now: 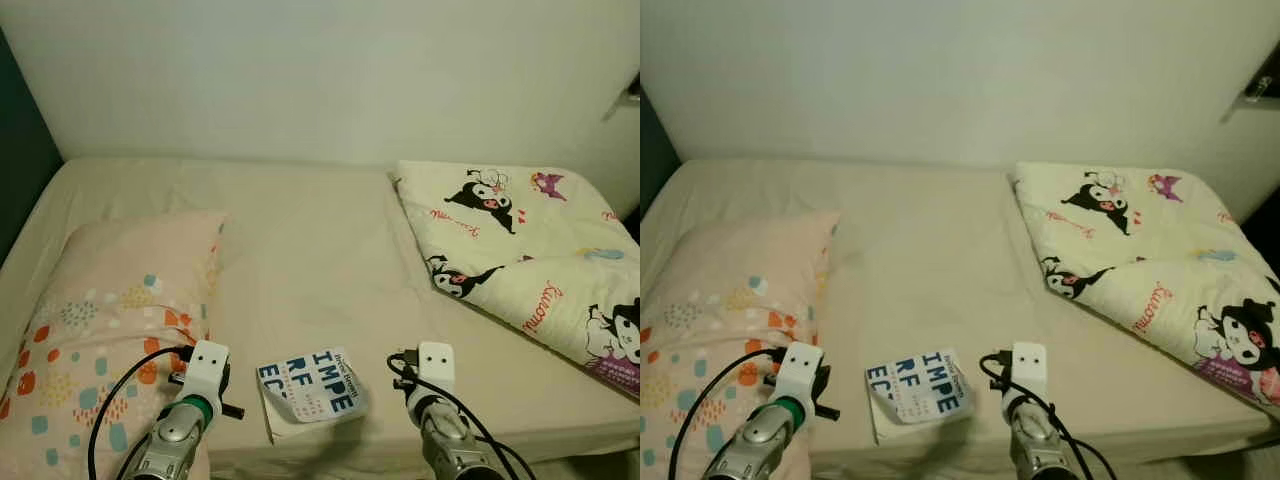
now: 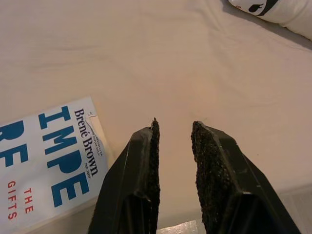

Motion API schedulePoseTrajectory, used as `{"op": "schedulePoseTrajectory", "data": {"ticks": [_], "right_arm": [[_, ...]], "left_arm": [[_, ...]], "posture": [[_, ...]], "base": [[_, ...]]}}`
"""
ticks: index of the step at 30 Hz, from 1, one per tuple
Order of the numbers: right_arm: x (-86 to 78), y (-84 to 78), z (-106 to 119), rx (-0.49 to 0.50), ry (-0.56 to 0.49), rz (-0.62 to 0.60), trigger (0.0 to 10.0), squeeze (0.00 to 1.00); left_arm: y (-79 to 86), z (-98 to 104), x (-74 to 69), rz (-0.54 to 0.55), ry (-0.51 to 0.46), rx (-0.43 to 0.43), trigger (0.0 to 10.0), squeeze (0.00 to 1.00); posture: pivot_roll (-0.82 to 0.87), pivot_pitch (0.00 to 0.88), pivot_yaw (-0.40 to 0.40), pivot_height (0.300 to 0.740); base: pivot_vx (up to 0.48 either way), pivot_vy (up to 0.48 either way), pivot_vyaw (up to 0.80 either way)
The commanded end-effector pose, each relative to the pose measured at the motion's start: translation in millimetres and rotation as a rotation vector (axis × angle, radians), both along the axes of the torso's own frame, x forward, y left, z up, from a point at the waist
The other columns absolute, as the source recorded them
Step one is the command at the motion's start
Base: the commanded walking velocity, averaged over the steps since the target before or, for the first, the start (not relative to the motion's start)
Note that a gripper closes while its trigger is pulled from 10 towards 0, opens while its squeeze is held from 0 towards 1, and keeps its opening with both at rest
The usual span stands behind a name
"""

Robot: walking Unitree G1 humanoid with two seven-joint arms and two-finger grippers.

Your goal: Clean up the room

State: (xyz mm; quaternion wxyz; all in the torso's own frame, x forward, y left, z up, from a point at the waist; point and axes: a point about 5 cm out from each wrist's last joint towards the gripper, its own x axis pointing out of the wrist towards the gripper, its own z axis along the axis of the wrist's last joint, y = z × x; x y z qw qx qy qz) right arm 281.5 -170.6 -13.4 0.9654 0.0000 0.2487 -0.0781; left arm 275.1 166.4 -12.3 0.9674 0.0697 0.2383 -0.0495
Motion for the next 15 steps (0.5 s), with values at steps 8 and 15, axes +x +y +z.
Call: {"op": "schedulePoseTrajectory", "data": {"ticks": [8,15], "right_arm": [[-3.0,-4.6,-3.1,0.023,0.02,-0.046,10.0,0.25],[-3.2,-7.4,-4.8,0.047,0.054,-0.073,10.0,0.0]], "left_arm": [[-0.7,-5.1,-3.1,-0.003,0.025,0.007,10.0,0.0],[-0.1,-5.3,-1.7,0.001,0.031,0.014,10.0,0.0]], "posture": [[0.15,0.0,-0.034,0.74],[0.15,0.016,-0.039,0.74]], "base": [[0.0,0.0,0.0],[0.0,0.0,0.0]]}}
